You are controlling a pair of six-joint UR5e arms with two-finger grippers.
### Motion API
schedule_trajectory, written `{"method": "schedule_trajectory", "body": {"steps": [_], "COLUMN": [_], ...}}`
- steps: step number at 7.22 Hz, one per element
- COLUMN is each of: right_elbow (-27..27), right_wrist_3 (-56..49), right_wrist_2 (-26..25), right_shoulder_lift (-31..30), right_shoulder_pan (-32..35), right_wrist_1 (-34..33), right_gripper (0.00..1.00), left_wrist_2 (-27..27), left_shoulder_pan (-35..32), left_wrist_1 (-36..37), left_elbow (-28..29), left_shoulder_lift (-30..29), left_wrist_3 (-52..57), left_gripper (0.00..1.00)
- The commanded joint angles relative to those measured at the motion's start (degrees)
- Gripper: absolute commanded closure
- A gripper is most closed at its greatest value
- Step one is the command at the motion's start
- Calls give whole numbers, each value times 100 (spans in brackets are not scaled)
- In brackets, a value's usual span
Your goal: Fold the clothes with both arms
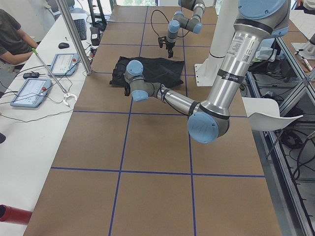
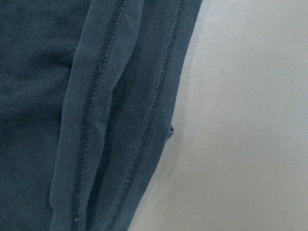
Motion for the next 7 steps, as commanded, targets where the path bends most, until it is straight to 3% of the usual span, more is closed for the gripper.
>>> {"method": "schedule_trajectory", "body": {"steps": [1,7], "right_elbow": [45,-122], "right_wrist_3": [58,32], "right_wrist_2": [30,136], "right_shoulder_lift": [224,261], "right_shoulder_pan": [-313,-446], "right_wrist_1": [1,1], "right_gripper": [0,0], "left_wrist_2": [-14,-32], "left_shoulder_pan": [0,0], "left_wrist_1": [-9,-9], "left_elbow": [21,12], "left_shoulder_lift": [3,-6], "left_wrist_3": [19,11], "left_gripper": [0,0]}}
